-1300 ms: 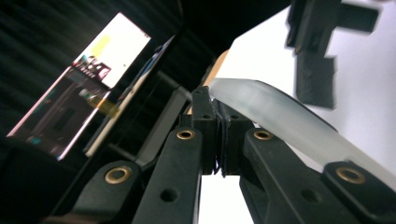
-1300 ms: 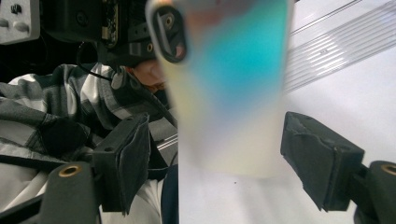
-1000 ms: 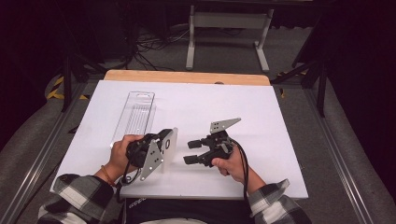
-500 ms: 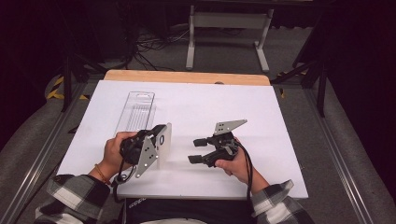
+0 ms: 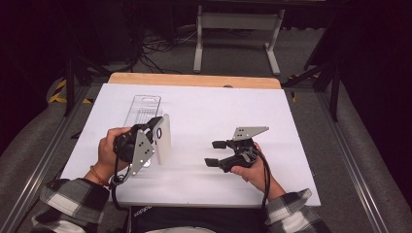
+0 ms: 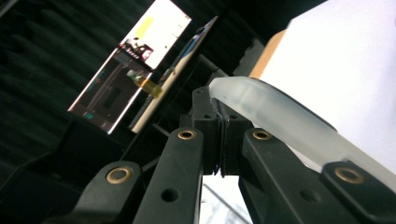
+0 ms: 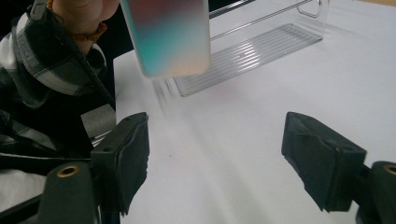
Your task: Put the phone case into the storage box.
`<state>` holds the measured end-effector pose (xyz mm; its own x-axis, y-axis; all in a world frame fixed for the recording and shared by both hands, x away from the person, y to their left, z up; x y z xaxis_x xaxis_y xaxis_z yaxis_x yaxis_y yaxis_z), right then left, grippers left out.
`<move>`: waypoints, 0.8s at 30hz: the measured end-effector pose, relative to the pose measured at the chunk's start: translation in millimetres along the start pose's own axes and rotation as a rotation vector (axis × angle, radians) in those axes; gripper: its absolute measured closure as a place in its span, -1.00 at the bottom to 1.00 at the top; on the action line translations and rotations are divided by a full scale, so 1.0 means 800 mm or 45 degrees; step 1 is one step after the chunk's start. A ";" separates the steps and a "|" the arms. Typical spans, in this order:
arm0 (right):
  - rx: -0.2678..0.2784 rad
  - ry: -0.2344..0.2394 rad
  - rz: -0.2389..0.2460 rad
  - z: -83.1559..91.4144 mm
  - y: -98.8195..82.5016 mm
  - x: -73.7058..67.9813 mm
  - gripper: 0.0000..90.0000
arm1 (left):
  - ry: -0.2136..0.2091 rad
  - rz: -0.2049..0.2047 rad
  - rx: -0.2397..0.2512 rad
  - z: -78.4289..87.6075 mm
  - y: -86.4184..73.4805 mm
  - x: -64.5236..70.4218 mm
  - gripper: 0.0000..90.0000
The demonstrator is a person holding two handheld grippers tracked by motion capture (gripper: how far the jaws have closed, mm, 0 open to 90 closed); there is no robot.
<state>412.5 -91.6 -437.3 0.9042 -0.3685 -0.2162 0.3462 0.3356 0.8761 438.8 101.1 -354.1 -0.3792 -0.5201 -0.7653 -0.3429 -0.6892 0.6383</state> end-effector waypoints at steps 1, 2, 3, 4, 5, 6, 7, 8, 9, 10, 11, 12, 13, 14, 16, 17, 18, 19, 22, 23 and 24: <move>0.001 -0.005 -0.002 0.001 0.000 0.001 -0.46 | 0.013 -0.002 -0.011 0.000 0.000 -0.005 0.96; 0.000 -0.005 -0.004 0.001 0.000 0.002 -0.47 | 0.021 0.002 -0.019 -0.001 0.000 -0.009 0.96; 0.001 -0.006 -0.005 0.000 -0.001 0.002 -0.47 | 0.037 -0.006 -0.033 -0.002 0.001 -0.015 0.96; 0.002 -0.008 -0.006 0.000 -0.001 0.003 -0.47 | 0.037 -0.006 -0.033 -0.002 0.001 -0.015 0.96; -0.001 -0.009 -0.008 0.000 -0.002 0.003 -0.47 | 0.052 -0.013 -0.048 -0.003 0.001 -0.022 0.96; -0.004 -0.010 -0.007 -0.001 -0.003 0.004 -0.47 | 0.056 -0.021 -0.064 -0.004 0.001 -0.027 0.96; -0.007 -0.011 -0.008 -0.001 -0.003 0.004 -0.47 | 0.076 -0.034 -0.091 -0.007 0.000 -0.037 0.96; -0.007 -0.011 -0.008 -0.001 -0.003 0.004 -0.47 | 0.080 -0.040 -0.102 -0.008 -0.001 -0.042 0.96; -0.005 -0.008 -0.009 -0.001 -0.003 0.004 -0.47 | 0.080 -0.040 -0.102 -0.008 -0.001 -0.042 0.96; -0.004 -0.009 -0.008 -0.001 -0.003 0.004 -0.48 | 0.097 -0.052 -0.129 -0.010 -0.003 -0.053 0.96; -0.005 -0.010 -0.005 -0.001 -0.003 0.004 -0.48 | 0.113 -0.063 -0.150 -0.011 -0.005 -0.059 0.96; -0.004 -0.006 -0.008 -0.001 -0.003 0.004 -0.48 | 0.113 -0.059 -0.160 -0.012 -0.008 -0.060 0.96; -0.004 -0.006 -0.008 -0.001 -0.003 0.004 -0.48 | 0.113 -0.059 -0.160 -0.012 -0.008 -0.060 0.96; -0.011 -0.001 -0.009 -0.002 -0.004 0.003 -0.48 | 0.112 -0.056 -0.174 -0.015 -0.011 -0.064 0.96; -0.015 -0.003 -0.007 -0.003 -0.004 0.004 -0.48 | 0.119 -0.073 -0.222 -0.019 -0.020 -0.069 0.96; -0.022 0.001 -0.007 -0.004 -0.005 0.003 -0.48 | 0.124 -0.084 -0.242 -0.022 -0.024 -0.071 0.96; -0.025 -0.001 -0.005 -0.005 -0.006 0.003 -0.48 | 0.133 -0.092 -0.268 -0.025 -0.029 -0.072 0.96; -0.028 -0.002 -0.004 -0.005 -0.007 0.003 -0.48 | 0.145 -0.110 -0.294 -0.027 -0.034 -0.075 0.96; -0.033 0.001 -0.006 -0.007 -0.008 0.003 -0.48 | 0.153 -0.129 -0.379 -0.035 -0.051 -0.082 0.96; -0.041 0.005 -0.005 -0.008 -0.009 0.004 -0.49 | 0.159 -0.138 -0.400 -0.038 -0.055 -0.084 0.96; -0.041 0.005 -0.005 -0.008 -0.009 0.004 -0.49 | 0.161 -0.152 -0.429 -0.041 -0.059 -0.086 0.96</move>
Point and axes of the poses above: each handheld gripper's, and its own axes: z roughly backward along the jaws, y roughly out of its top, x roughly to its right, the point moved 10 cm from there along -z, roughly forward along the jaws, and after that the axes turned 1 degree about z, right-handed, at the moved point
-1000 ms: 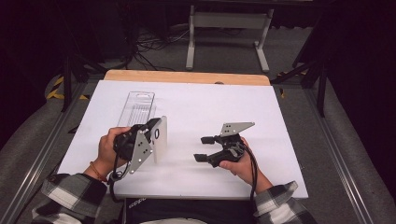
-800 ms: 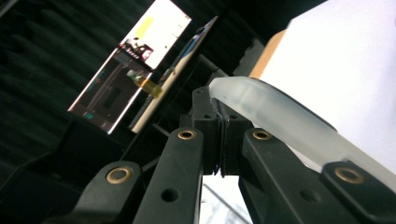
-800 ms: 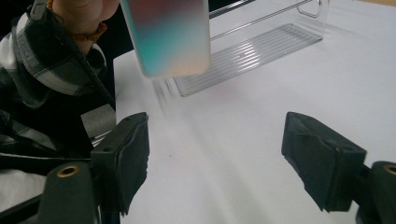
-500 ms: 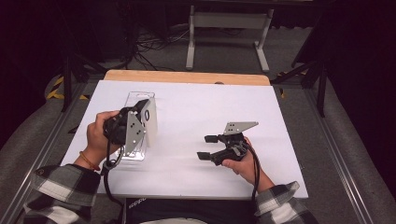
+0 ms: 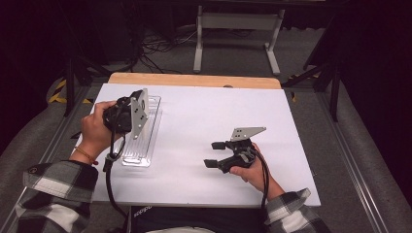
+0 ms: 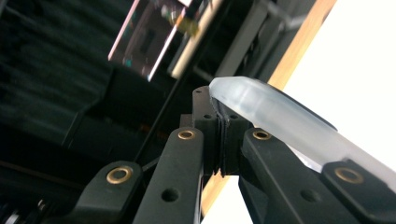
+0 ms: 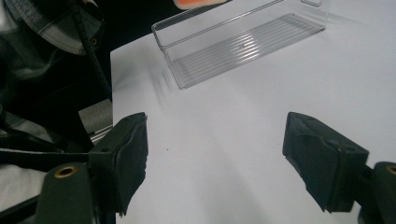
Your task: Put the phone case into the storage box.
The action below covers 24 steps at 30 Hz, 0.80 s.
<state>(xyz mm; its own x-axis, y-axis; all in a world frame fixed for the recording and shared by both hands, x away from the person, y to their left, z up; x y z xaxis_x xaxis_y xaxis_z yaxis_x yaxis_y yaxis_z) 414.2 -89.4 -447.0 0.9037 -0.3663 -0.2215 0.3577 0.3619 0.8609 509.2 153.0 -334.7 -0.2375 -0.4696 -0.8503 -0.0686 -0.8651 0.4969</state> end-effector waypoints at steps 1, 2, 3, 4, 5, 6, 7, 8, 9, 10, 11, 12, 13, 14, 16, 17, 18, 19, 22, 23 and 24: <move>-0.002 -0.002 -0.002 -0.001 -0.001 0.001 -0.49 | -0.009 -0.007 -0.030 -0.006 -0.004 0.001 0.96; -0.003 0.000 -0.006 -0.002 -0.001 0.001 -0.49 | 0.001 -0.025 -0.052 -0.011 -0.006 0.001 0.96; -0.011 -0.002 0.000 -0.003 -0.002 0.001 -0.49 | 0.010 -0.051 -0.090 -0.019 -0.010 0.001 0.96; -0.011 -0.002 0.000 -0.003 -0.002 0.001 -0.49 | 0.010 -0.051 -0.090 -0.019 -0.010 0.001 0.96; -0.012 -0.003 -0.001 -0.004 -0.002 0.001 -0.49 | -0.001 -0.050 -0.109 -0.025 -0.012 0.001 0.96; -0.015 -0.001 -0.001 -0.004 -0.003 0.001 -0.49 | -0.011 -0.040 -0.129 -0.031 -0.015 0.002 0.96; -0.017 0.001 0.001 -0.005 -0.003 0.000 -0.49 | -0.007 -0.044 -0.147 -0.038 -0.019 0.003 0.96; -0.018 0.000 0.003 -0.005 -0.004 0.001 -0.49 | -0.013 -0.042 -0.164 -0.043 -0.022 0.003 0.96; -0.019 0.000 0.002 -0.005 -0.004 0.001 -0.49 | -0.021 -0.035 -0.171 -0.048 -0.024 0.004 0.96; -0.020 0.002 0.001 -0.006 -0.004 0.001 -0.49 | -0.032 -0.035 -0.187 -0.052 -0.026 0.006 0.96; -0.022 0.003 0.001 -0.006 -0.005 0.001 -0.49 | -0.029 -0.045 -0.217 -0.060 -0.031 0.008 0.96; -0.027 -0.001 0.001 -0.007 -0.006 0.002 -0.49 | -0.027 -0.056 -0.236 -0.064 -0.033 0.008 0.96; -0.030 -0.003 0.002 -0.007 -0.007 0.002 -0.49 | -0.023 -0.069 -0.256 -0.069 -0.036 0.009 0.96; -0.032 -0.003 0.000 -0.007 -0.007 0.002 -0.49 | -0.022 -0.075 -0.286 -0.075 -0.039 0.009 0.96; -0.036 -0.002 0.000 -0.008 -0.008 0.003 -0.49 | -0.020 -0.076 -0.314 -0.085 -0.043 0.011 0.96; -0.038 -0.004 0.001 -0.009 -0.008 0.003 -0.49 | -0.015 -0.084 -0.346 -0.093 -0.045 0.011 0.96; -0.041 -0.008 0.005 -0.009 -0.009 0.003 -0.49 | -0.009 -0.095 -0.373 -0.097 -0.047 0.010 0.96; -0.042 -0.009 0.006 -0.010 -0.009 0.004 -0.49 | -0.005 -0.092 -0.394 -0.103 -0.048 0.009 0.96; -0.047 -0.008 0.007 -0.010 -0.010 0.004 -0.49 | 0.012 -0.089 -0.436 -0.117 -0.051 0.007 0.96; -0.048 -0.007 0.007 -0.011 -0.010 0.004 -0.49 | 0.000 -0.080 -0.468 -0.122 -0.052 0.008 0.96; -0.049 -0.008 0.007 -0.011 -0.011 0.004 -0.49 | -0.003 -0.084 -0.479 -0.126 -0.052 0.009 0.96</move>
Point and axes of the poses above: each handheld gripper's, and its own axes: z roughly backward along the jaws, y roughly out of its top, x roughly to its right, the point moved 10 cm from there along -z, roughly forward along the jaws, and after that the axes turned 1 degree about z, right-handed, at the moved point
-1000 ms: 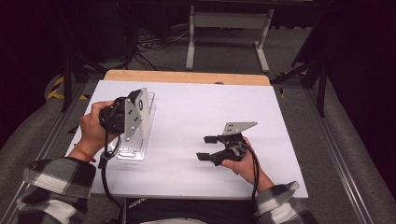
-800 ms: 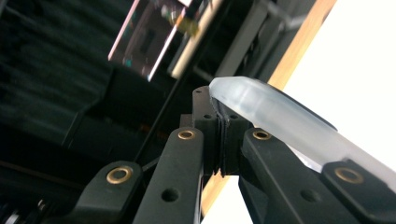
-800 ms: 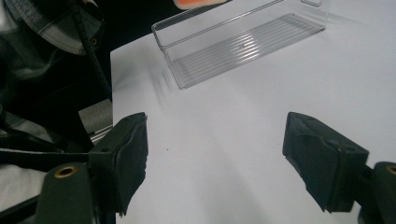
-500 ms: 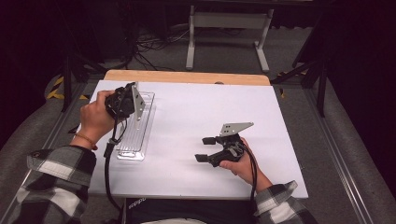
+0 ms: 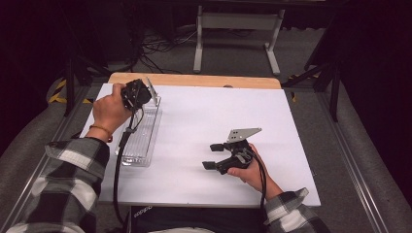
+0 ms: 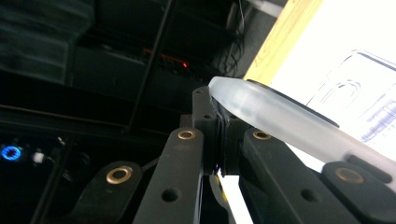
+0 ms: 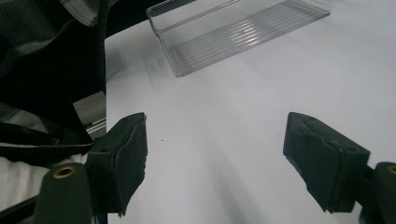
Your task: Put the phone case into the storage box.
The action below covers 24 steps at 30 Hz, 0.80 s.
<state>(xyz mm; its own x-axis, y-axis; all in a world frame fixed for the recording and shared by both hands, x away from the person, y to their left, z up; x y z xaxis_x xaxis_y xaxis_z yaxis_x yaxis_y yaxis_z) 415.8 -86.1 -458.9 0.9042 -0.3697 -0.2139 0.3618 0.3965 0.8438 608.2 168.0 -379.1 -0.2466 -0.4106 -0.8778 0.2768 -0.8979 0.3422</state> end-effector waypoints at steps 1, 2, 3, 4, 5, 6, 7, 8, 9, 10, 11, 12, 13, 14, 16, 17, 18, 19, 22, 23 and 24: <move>0.000 -0.001 0.000 0.000 0.000 0.000 -0.49 | 0.011 -0.007 -0.016 -0.004 0.001 0.000 0.96; 0.000 -0.001 0.000 0.000 0.000 0.000 -0.49 | 0.016 -0.018 -0.036 -0.011 0.004 0.002 0.96; -0.001 0.002 0.000 0.000 0.000 0.000 -0.49 | 0.008 -0.027 -0.053 -0.015 0.006 0.004 0.96; -0.001 0.001 0.000 -0.001 0.000 0.000 -0.49 | 0.000 -0.029 -0.067 -0.018 0.007 0.005 0.96; -0.001 0.000 0.000 -0.001 -0.001 0.000 -0.49 | 0.006 -0.024 -0.075 -0.022 0.010 0.005 0.96; -0.003 0.003 0.002 -0.001 -0.001 -0.001 -0.49 | 0.010 -0.026 -0.101 -0.026 0.012 0.005 0.96; -0.006 0.005 0.004 -0.002 -0.002 -0.001 -0.49 | 0.021 -0.026 -0.111 -0.028 0.013 0.005 0.96; -0.008 0.004 0.006 -0.002 -0.002 -0.001 -0.49 | 0.022 -0.027 -0.123 -0.030 0.015 0.005 0.96; -0.010 0.005 0.006 -0.002 -0.003 -0.002 -0.50 | 0.017 -0.034 -0.132 -0.033 0.017 0.007 0.96; -0.012 0.008 0.007 -0.002 -0.003 -0.002 -0.49 | 0.010 -0.051 -0.149 -0.036 0.019 0.009 0.96; -0.012 0.008 0.011 -0.003 -0.003 -0.003 -0.50 | 0.013 -0.057 -0.169 -0.040 0.019 0.012 0.96; -0.012 0.010 0.012 -0.003 -0.003 -0.003 -0.49 | 0.028 -0.086 -0.192 -0.044 0.019 0.014 0.96; -0.013 0.014 0.014 -0.003 -0.003 -0.004 -0.49 | 0.031 -0.100 -0.199 -0.045 0.019 0.016 0.96; -0.012 0.015 0.015 -0.004 -0.003 -0.004 -0.49 | 0.035 -0.112 -0.220 -0.049 0.018 0.019 0.96; -0.020 0.019 0.019 -0.005 -0.005 -0.006 -0.49 | 0.039 -0.119 -0.250 -0.054 0.015 0.020 0.96; -0.022 0.024 0.020 -0.005 -0.005 -0.006 -0.50 | 0.043 -0.110 -0.272 -0.056 0.013 0.020 0.96; -0.024 0.024 0.021 -0.006 -0.006 -0.006 -0.50 | 0.042 -0.106 -0.290 -0.058 0.012 0.020 0.96; -0.026 0.024 0.022 -0.006 -0.006 -0.006 -0.50 | 0.042 -0.106 -0.290 -0.058 0.012 0.020 0.96; -0.029 0.029 0.022 -0.007 -0.007 -0.008 -0.50 | 0.036 -0.075 -0.314 -0.064 0.010 0.020 0.96; -0.031 0.029 0.024 -0.007 -0.007 -0.008 -0.50 | 0.026 -0.064 -0.317 -0.066 0.010 0.022 0.96; -0.031 0.027 0.023 -0.007 -0.007 -0.007 -0.50 | 0.021 -0.054 -0.321 -0.068 0.012 0.024 0.96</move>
Point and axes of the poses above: each handheld gripper's, and its own axes: z roughly backward along the jaws, y roughly out of its top, x roughly to its right, the point moved 10 cm from there along -z, roughly forward along the jaws, and after that the axes turned 1 degree about z, right-handed, at the moved point
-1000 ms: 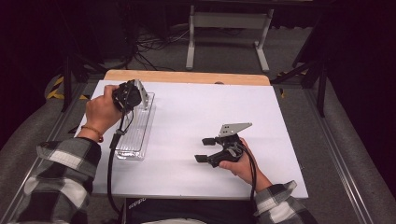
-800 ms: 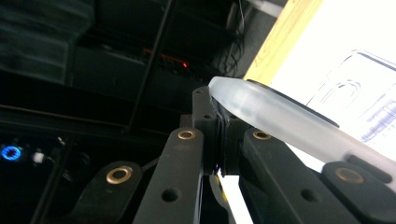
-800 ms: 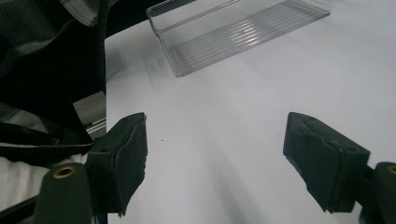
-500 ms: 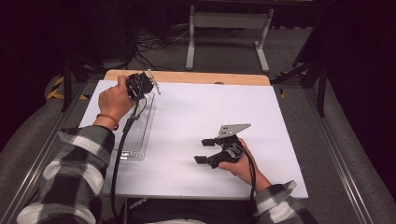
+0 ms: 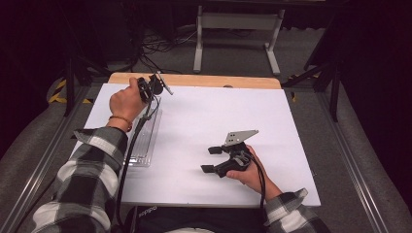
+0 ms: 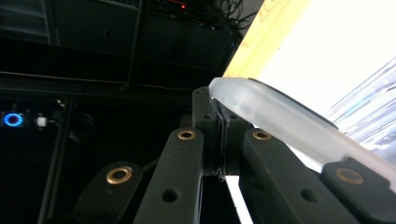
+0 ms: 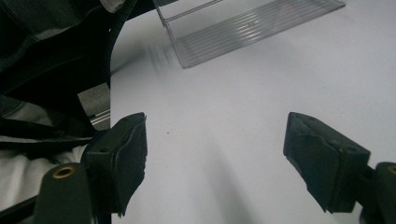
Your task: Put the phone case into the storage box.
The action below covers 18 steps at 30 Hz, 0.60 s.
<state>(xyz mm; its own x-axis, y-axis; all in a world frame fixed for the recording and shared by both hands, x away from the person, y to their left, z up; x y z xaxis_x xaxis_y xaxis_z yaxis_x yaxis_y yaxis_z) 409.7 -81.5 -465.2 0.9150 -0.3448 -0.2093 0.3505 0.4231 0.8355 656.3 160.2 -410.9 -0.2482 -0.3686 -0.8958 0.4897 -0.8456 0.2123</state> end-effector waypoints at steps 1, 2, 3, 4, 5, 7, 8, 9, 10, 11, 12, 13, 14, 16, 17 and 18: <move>0.001 -0.002 -0.001 0.000 0.000 0.000 -0.50 | 0.003 0.002 -0.001 0.000 0.002 0.002 0.96; 0.001 -0.005 -0.003 0.000 0.000 0.001 -0.49 | 0.020 -0.019 0.012 0.001 0.006 0.000 0.96; -0.003 -0.011 -0.005 0.000 -0.001 0.001 -0.49 | 0.025 -0.025 0.002 0.002 0.009 0.000 0.96; -0.007 -0.012 -0.004 -0.001 -0.002 0.001 -0.49 | 0.038 -0.028 0.004 0.002 0.011 0.000 0.96; -0.008 -0.011 -0.005 -0.001 -0.003 0.000 -0.47 | 0.032 -0.028 -0.005 0.000 0.013 0.000 0.96; -0.016 -0.005 -0.002 -0.002 -0.005 -0.002 -0.47 | 0.012 -0.024 0.002 -0.001 0.016 0.001 0.96; -0.018 -0.008 0.001 -0.002 -0.005 -0.002 -0.47 | 0.002 -0.017 -0.003 -0.001 0.017 0.003 0.95; -0.017 -0.007 -0.001 -0.002 -0.005 -0.003 -0.48 | 0.006 -0.019 -0.003 -0.001 0.019 0.003 0.95; -0.017 -0.006 -0.001 -0.002 -0.006 -0.003 -0.48 | 0.003 -0.008 0.005 -0.001 0.020 0.006 0.94; -0.018 -0.006 0.000 -0.002 -0.006 -0.003 -0.48 | 0.007 -0.034 0.008 -0.001 0.022 0.005 0.93; -0.018 -0.006 0.000 -0.002 -0.006 -0.003 -0.48 | 0.007 -0.034 0.008 -0.001 0.022 0.005 0.92; -0.016 -0.005 -0.003 -0.002 -0.006 -0.003 -0.48 | 0.004 -0.034 0.007 -0.001 0.022 0.006 0.92; -0.017 -0.006 -0.004 -0.001 -0.007 -0.003 -0.48 | -0.004 -0.025 0.007 -0.001 0.021 0.007 0.93; -0.012 -0.008 -0.006 0.000 -0.006 -0.003 -0.48 | -0.008 -0.026 0.018 0.000 0.021 0.006 0.92; -0.012 -0.010 -0.006 0.000 -0.006 -0.003 -0.49 | -0.009 -0.022 0.012 0.002 0.020 0.004 0.88; -0.013 -0.013 -0.003 0.000 -0.006 -0.003 -0.49 | -0.005 -0.013 0.030 0.002 0.021 0.003 0.85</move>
<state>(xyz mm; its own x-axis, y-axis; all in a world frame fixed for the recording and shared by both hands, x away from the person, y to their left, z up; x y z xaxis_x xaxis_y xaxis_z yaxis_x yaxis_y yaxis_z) 405.9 -83.1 -469.0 0.9121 -0.3545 -0.2058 0.3547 0.4309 0.8298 662.9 144.9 -408.9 -0.2562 -0.3616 -0.8964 0.4671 -0.8582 0.2127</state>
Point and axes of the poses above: each handheld gripper's, and its own axes: z roughly backward along the jaws, y roughly out of its top, x roughly to its right, the point moved 10 cm from there along -z, roughly forward along the jaws, and after that the axes turned 1 degree about z, right-handed, at the moved point
